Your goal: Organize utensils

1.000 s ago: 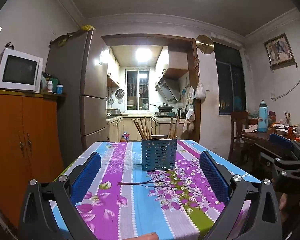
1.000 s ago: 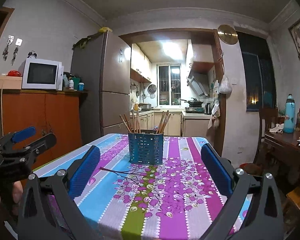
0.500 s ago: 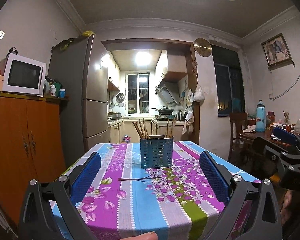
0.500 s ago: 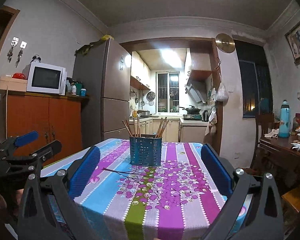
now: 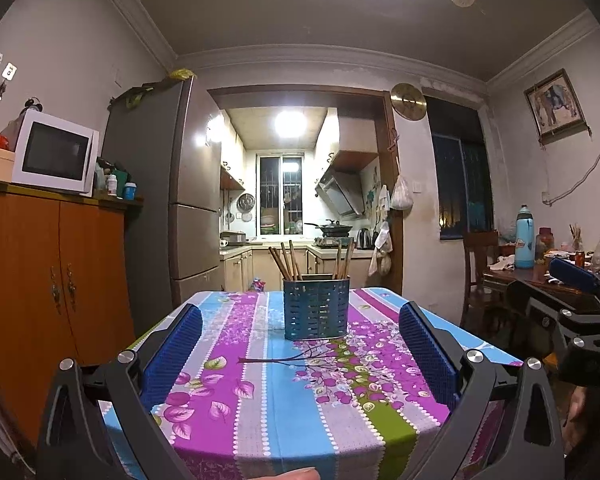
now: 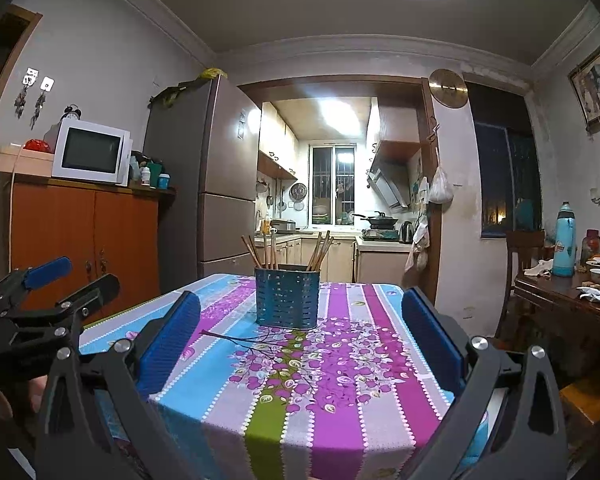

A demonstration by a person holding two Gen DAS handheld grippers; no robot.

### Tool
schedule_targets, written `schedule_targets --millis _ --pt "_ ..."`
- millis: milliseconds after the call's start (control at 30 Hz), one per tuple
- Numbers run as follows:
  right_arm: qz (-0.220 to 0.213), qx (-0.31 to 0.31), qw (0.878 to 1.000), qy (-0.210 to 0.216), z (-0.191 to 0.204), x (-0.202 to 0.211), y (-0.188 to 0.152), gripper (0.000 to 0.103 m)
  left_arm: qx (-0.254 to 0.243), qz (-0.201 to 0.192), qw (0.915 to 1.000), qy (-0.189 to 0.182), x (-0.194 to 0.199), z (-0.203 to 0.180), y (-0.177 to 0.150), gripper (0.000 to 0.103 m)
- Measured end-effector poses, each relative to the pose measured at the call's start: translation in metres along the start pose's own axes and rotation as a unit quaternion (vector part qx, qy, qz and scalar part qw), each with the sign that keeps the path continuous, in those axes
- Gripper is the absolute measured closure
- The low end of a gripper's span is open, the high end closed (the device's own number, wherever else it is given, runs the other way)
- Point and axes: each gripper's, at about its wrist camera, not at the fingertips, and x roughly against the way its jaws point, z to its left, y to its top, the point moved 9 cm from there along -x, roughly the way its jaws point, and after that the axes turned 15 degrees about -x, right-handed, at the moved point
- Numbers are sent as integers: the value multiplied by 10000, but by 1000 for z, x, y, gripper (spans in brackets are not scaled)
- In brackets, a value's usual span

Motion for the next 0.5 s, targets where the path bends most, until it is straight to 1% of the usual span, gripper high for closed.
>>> schedule_targets --millis 233,500 --pt "-20 3 10000 25 2 0 0 6 27 -86 9999 59 2 3 1 5" --pt "8 19 10000 44 3 0 -1 6 24 -94 9999 69 2 3 1 5"
